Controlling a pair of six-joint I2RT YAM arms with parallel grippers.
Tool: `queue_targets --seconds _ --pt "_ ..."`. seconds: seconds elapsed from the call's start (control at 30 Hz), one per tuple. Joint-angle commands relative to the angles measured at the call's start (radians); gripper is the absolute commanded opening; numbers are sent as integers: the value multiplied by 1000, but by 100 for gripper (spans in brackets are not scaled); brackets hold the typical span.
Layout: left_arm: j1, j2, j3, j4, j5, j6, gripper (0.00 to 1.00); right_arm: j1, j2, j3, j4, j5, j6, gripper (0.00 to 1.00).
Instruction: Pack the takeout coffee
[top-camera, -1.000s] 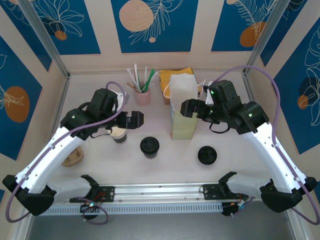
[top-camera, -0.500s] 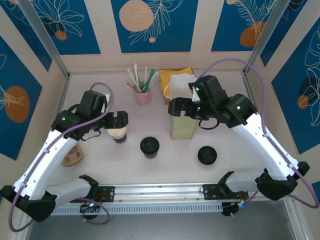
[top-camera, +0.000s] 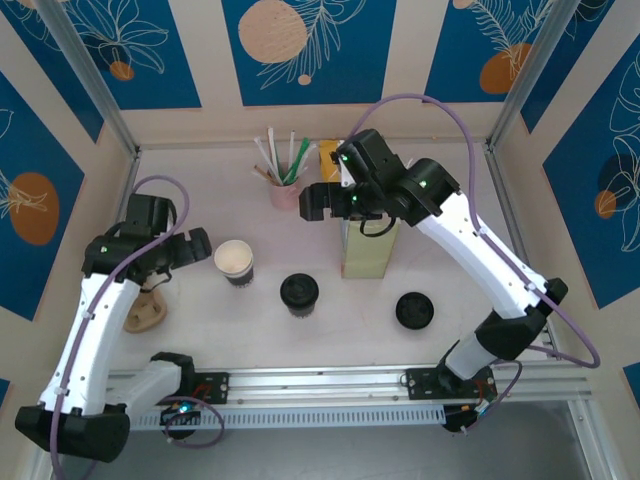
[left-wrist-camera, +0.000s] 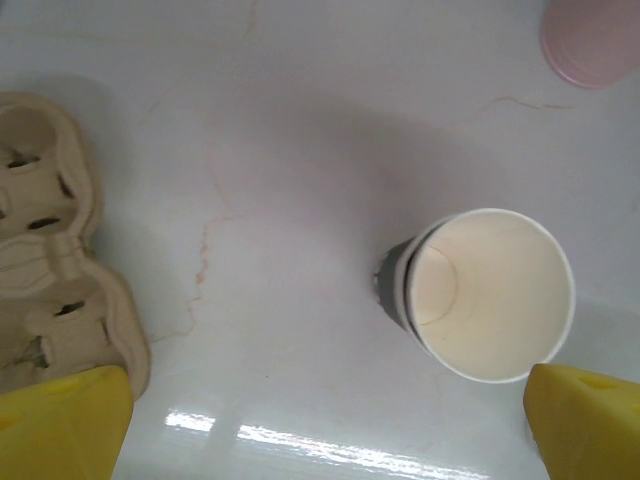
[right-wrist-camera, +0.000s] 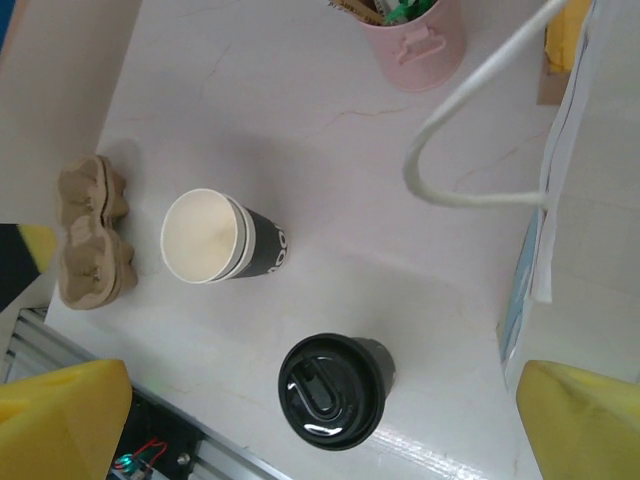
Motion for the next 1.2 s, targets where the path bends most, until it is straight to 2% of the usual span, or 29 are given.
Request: queue_targets --seconds 0.0,0.2,0.33,0.5,0.7,0.87,1.17 --pt "58 -12 -32 -21 -27 15 100 -3 9 40 -49 13 -51 99" --pt "169 1 -88 20 -34 3 98 25 1 82 -45 36 -78 99" --pt "255 18 -116 48 -43 -4 91 69 -12 95 -25 43 -105 99" --pt "409 40 -163 108 -28 6 85 131 5 138 -12 40 -142 99" --pt "519 90 -245 180 7 -24 77 180 60 210 -25 14 -163 99" --pt "564 150 -308 240 105 -50 74 189 101 249 -50 3 -176 99" --pt "565 227 -378 322 254 -91 74 186 131 275 -50 -17 -191 99"
